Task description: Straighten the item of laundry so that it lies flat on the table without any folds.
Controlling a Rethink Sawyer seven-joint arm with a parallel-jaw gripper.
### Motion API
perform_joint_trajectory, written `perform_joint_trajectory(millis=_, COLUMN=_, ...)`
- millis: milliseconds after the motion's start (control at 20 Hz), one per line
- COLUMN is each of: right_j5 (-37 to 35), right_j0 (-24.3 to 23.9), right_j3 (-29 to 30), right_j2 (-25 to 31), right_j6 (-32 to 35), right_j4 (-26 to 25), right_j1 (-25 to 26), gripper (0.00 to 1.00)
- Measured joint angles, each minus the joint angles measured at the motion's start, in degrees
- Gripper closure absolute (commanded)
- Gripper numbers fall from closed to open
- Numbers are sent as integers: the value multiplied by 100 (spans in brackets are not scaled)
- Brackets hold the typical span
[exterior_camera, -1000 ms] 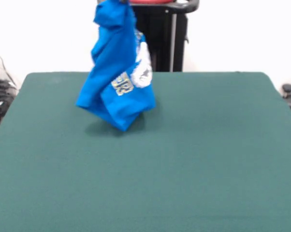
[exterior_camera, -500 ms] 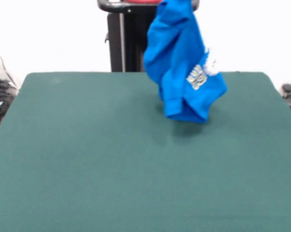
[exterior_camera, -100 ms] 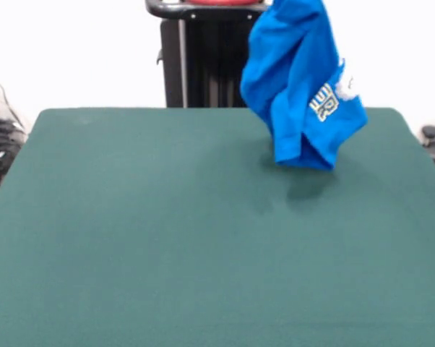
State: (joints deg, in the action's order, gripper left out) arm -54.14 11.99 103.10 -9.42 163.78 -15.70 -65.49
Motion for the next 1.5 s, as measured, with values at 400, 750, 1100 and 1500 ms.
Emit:
perform_joint_trajectory(millis=400, right_j5=1219, right_j0=-53, right_j3=-97, right_j2=-221, right_j6=0, right_j4=-718, right_j1=344, gripper=100)
perform_joint_trajectory(millis=750, right_j5=3179, right_j0=614, right_j3=-338, right_j2=-1261, right_j6=93, right_j4=-2228, right_j1=1542, gripper=100)
perform_joint_trajectory(millis=1100, right_j5=4204, right_j0=1156, right_j3=-433, right_j2=-2319, right_j6=401, right_j4=-2255, right_j1=2897, gripper=100)
perform_joint_trajectory(millis=1500, right_j5=4890, right_j0=1186, right_j3=-353, right_j2=-2941, right_j6=430, right_j4=-2027, right_j1=3724, gripper=100)
